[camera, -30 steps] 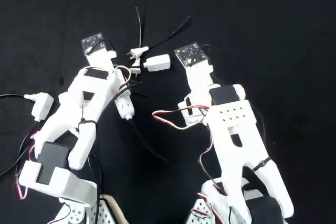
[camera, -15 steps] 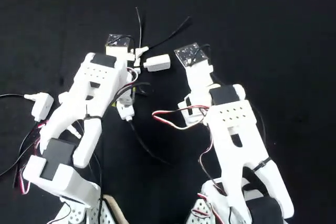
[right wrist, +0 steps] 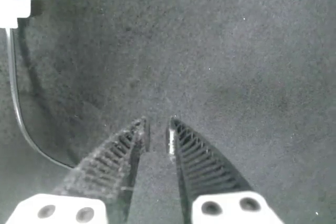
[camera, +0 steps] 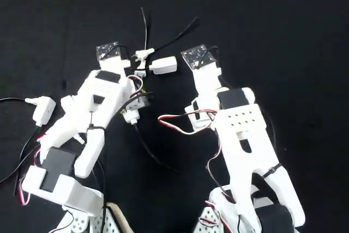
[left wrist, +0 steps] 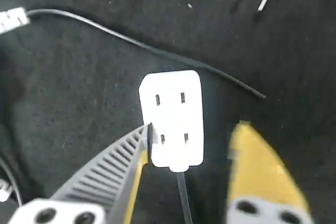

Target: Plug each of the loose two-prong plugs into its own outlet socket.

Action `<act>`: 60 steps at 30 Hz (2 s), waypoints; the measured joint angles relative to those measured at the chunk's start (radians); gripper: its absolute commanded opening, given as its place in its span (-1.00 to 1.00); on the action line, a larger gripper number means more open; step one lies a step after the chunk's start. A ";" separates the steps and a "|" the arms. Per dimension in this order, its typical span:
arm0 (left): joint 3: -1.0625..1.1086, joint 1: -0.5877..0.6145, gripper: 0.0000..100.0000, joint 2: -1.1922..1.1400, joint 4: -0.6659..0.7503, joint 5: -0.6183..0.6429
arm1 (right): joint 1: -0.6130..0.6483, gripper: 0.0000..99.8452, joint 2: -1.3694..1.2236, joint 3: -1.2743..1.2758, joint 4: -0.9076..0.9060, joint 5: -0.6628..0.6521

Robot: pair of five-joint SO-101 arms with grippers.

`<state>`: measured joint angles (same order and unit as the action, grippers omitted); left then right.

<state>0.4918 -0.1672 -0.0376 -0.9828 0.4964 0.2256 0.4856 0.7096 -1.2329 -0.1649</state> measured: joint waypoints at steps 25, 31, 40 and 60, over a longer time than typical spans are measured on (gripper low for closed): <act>-0.123 -0.249 -0.48 -0.012 -0.255 -1.026 | -0.195 -0.88 0.000 -0.078 -0.092 -0.049; -0.104 -0.258 -0.33 -0.012 -0.278 -1.014 | -0.227 -0.88 0.000 -0.118 -0.138 -0.058; -0.164 -0.258 -0.34 0.245 -0.519 -0.956 | -0.232 -0.88 -0.002 -0.118 -0.147 -0.060; 0.687 0.589 -0.34 1.163 -0.107 -0.740 | 0.269 -0.67 -0.416 -0.440 -0.078 -0.049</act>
<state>1.1792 0.4219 1.1254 -1.0902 -0.2432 0.4941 0.0698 0.2693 -1.3111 -0.2140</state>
